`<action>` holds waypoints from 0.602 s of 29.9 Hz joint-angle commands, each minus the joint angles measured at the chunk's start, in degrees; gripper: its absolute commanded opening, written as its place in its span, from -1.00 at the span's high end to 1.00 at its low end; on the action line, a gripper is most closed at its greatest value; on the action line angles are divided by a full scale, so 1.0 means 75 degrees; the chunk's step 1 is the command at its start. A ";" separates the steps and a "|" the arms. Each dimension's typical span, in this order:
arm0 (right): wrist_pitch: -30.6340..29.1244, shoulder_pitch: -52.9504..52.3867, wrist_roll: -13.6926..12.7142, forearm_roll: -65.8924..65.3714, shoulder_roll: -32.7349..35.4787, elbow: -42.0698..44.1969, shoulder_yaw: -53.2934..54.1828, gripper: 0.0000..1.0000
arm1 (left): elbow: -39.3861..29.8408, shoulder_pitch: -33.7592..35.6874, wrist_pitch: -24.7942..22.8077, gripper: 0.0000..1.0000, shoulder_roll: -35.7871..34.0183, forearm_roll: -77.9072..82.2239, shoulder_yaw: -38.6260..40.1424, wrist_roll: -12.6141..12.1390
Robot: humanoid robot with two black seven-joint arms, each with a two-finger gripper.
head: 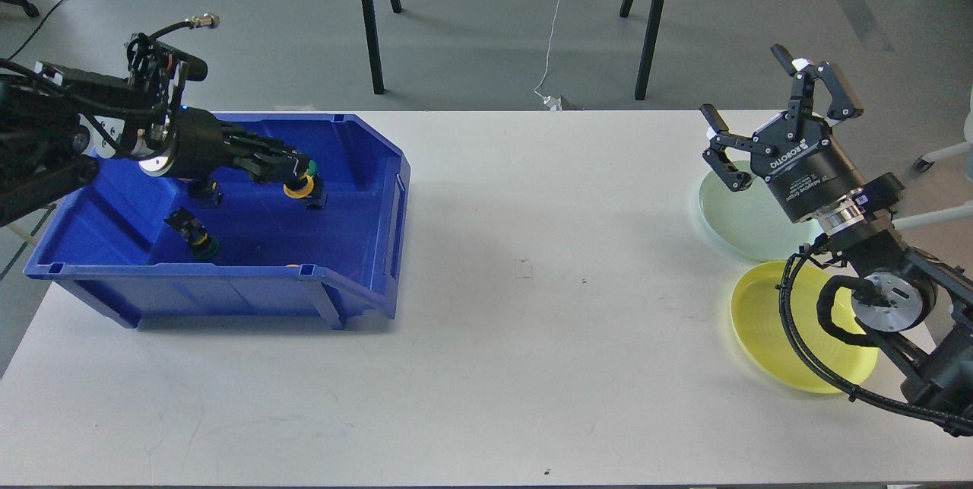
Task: Pass button and place on color plate
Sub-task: 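Lift the yellow button and carry it toward the right gripper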
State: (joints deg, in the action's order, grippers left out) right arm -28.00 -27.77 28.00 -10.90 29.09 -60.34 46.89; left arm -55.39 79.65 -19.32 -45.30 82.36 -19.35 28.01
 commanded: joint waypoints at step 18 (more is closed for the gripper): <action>0.0000 0.0503 0.0000 0.0000 0.0480 -0.0649 0.0170 -0.98 | -0.3033 -0.0902 -0.0861 0.28 0.0189 -0.5098 0.3317 -0.0002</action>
State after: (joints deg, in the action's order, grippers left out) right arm -28.00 -25.47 28.00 -10.85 31.07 -63.32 47.95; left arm -78.48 77.54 -27.99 -51.47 47.95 3.65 27.99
